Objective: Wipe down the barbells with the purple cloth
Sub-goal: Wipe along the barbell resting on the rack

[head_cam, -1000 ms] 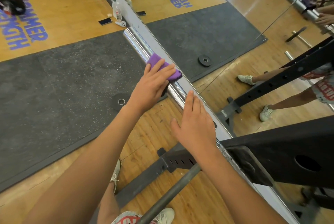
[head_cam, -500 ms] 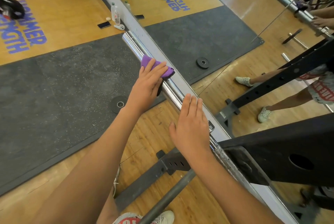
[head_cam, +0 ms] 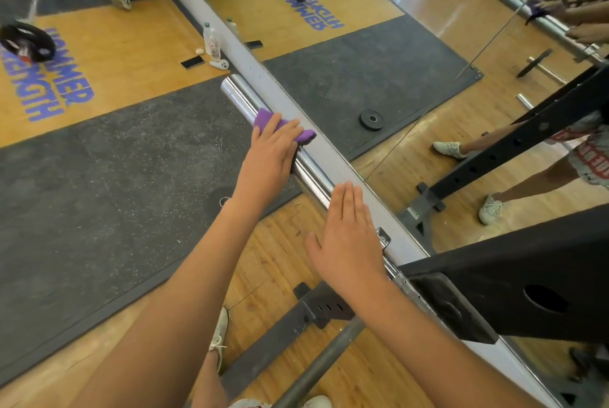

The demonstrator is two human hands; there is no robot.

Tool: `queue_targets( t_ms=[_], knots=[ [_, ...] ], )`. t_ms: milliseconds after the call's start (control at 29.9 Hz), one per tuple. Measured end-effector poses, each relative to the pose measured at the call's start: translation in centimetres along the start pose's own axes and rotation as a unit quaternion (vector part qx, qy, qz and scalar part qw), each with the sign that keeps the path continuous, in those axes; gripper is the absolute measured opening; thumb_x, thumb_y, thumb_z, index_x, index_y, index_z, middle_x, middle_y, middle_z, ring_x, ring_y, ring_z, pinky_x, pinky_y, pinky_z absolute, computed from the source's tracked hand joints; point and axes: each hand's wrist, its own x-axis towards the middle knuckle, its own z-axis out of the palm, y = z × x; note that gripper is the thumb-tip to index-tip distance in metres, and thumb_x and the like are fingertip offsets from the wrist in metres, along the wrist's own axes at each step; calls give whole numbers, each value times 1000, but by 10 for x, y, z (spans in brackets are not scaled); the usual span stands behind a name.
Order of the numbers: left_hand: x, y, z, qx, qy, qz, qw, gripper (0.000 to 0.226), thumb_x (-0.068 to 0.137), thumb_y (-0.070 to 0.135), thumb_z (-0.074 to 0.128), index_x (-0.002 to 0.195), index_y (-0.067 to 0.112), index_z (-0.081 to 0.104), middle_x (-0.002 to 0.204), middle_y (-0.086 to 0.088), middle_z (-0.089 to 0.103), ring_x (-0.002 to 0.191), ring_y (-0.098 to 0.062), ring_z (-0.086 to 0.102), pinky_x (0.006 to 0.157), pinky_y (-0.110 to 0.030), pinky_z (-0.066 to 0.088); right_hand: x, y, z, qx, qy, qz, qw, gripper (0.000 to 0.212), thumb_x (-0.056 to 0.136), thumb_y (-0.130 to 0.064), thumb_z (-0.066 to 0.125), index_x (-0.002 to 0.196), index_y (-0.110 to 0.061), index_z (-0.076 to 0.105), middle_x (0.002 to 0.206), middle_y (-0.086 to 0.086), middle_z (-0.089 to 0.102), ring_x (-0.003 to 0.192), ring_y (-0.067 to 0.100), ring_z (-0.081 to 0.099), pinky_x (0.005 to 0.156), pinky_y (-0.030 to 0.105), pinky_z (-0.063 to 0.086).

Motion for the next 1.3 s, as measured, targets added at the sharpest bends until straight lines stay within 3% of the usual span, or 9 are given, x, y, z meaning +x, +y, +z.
queue_targets(
  t_ms=[67, 201, 368, 602, 836, 1037, 1137, 1238, 1305],
  knots=[
    [-12, 1, 5, -35, 10, -16, 999, 39, 109, 13, 38, 146, 14, 50, 156, -3, 44, 153, -27, 20, 123, -53, 15, 14, 11, -16, -18, -29, -28, 999, 88, 103, -51, 34, 157, -2, -15, 167, 16, -13, 155, 27, -12, 125, 43, -9],
    [-15, 1, 4, -44, -1, -19, 999, 42, 109, 14, 37, 150, 16, 44, 160, 0, 38, 154, -24, 16, 124, -51, 15, 33, 30, -19, -8, -62, -91, 994, 95, 100, -64, 32, 157, -8, -19, 167, 10, -18, 154, 21, -15, 126, 39, -5],
    [-7, -2, -1, -31, -19, -11, 999, 40, 110, 20, 34, 148, 19, 48, 160, 2, 37, 155, -21, 11, 123, -44, 6, 25, 23, -4, 12, -11, -81, 997, 104, 94, -75, 28, 155, -10, -25, 164, 10, -25, 153, 20, -22, 126, 37, -2],
    [16, -6, -7, 14, -24, -25, 999, 38, 110, 19, 35, 143, 16, 52, 156, -2, 44, 154, -28, 17, 123, -55, 11, 13, 5, 3, -6, 26, -61, 998, 102, 95, -74, 21, 155, -6, -24, 161, 15, -32, 149, 26, -31, 124, 40, -10],
    [-36, 29, 27, -85, 38, -62, 994, 43, 109, 29, 30, 145, 18, 51, 157, 2, 41, 154, -24, 17, 122, -56, 22, 30, 33, -22, 77, -88, -111, 987, 87, 102, -57, 37, 160, -13, -10, 169, 3, -12, 155, 15, -12, 126, 34, 1],
    [-9, 8, 6, -50, -1, -51, 997, 41, 111, 21, 34, 150, 15, 46, 159, 1, 38, 155, -21, 12, 124, -46, 9, 18, 46, -18, 57, -64, -114, 990, 90, 100, -67, 34, 160, -21, -15, 168, -7, -15, 154, 8, -8, 120, 36, 19],
    [9, -5, -3, -34, 2, -74, 997, 41, 111, 21, 32, 149, 16, 47, 159, 1, 39, 155, -21, 11, 126, -51, 9, 17, 42, -16, 52, -52, -114, 991, 94, 98, -70, 33, 159, -20, -18, 167, -5, -19, 154, 8, -12, 120, 37, 22],
    [10, -6, -1, -37, 20, -82, 996, 40, 111, 23, 33, 146, 16, 50, 159, 0, 39, 155, -23, 12, 123, -55, 18, 15, 40, -10, 30, -33, -114, 992, 98, 95, -74, 29, 158, -17, -21, 166, -2, -23, 153, 12, -18, 121, 36, 17],
    [1, 3, 4, -62, 39, -86, 994, 39, 111, 21, 34, 146, 16, 50, 160, 0, 37, 155, -22, 12, 123, -45, 21, 10, 34, -5, 4, -11, -114, 993, 99, 95, -76, 25, 157, -14, -22, 165, 2, -27, 152, 15, -22, 120, 32, 5]
  ],
)
